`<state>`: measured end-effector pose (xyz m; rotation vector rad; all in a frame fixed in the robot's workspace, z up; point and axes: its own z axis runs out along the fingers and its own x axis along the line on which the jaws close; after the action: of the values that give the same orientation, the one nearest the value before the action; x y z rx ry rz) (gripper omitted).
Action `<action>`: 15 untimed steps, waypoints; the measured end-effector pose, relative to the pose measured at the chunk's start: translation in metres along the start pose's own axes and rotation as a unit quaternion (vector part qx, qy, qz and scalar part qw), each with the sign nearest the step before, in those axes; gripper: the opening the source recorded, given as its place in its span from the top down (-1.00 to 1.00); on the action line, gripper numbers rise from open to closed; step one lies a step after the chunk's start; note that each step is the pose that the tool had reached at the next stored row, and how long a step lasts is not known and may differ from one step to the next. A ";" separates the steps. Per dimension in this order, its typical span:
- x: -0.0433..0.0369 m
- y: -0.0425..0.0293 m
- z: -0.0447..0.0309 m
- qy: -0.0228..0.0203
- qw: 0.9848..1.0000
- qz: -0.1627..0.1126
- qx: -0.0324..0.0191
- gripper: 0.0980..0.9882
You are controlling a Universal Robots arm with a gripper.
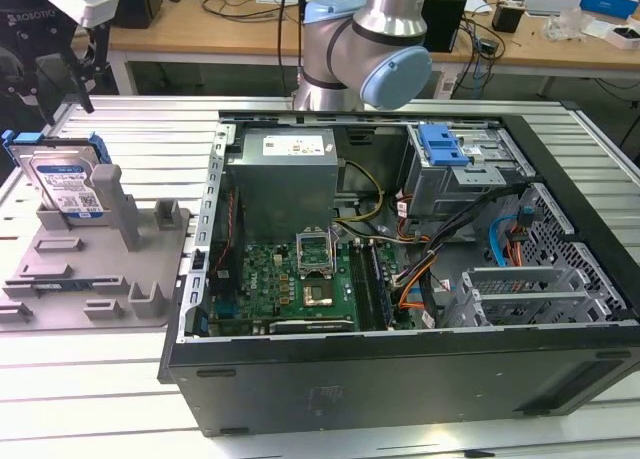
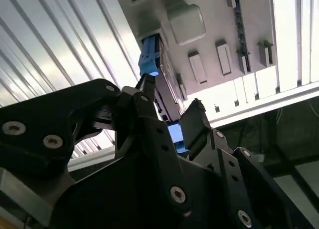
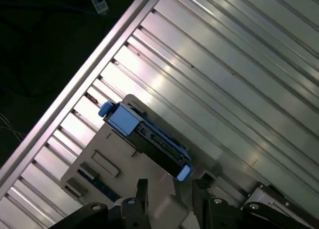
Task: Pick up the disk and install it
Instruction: 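Pick up the disk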
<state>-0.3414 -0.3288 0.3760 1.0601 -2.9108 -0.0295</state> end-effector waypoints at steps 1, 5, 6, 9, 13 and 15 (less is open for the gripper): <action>0.0000 0.0000 0.0000 0.000 1.000 -0.008 0.001 0.14; 0.0000 0.0000 0.0004 -0.003 0.999 -0.048 0.005 0.14; 0.0000 0.0000 0.0005 -0.004 0.998 -0.061 0.007 0.14; 0.0000 0.0000 0.0008 -0.005 0.995 -0.097 0.010 0.14; 0.0000 0.0000 0.0012 -0.007 0.991 -0.130 0.014 0.14; 0.0000 -0.0001 0.0014 -0.008 0.989 -0.148 0.016 0.14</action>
<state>-0.3414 -0.3288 0.3746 1.4936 -2.7487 -0.0004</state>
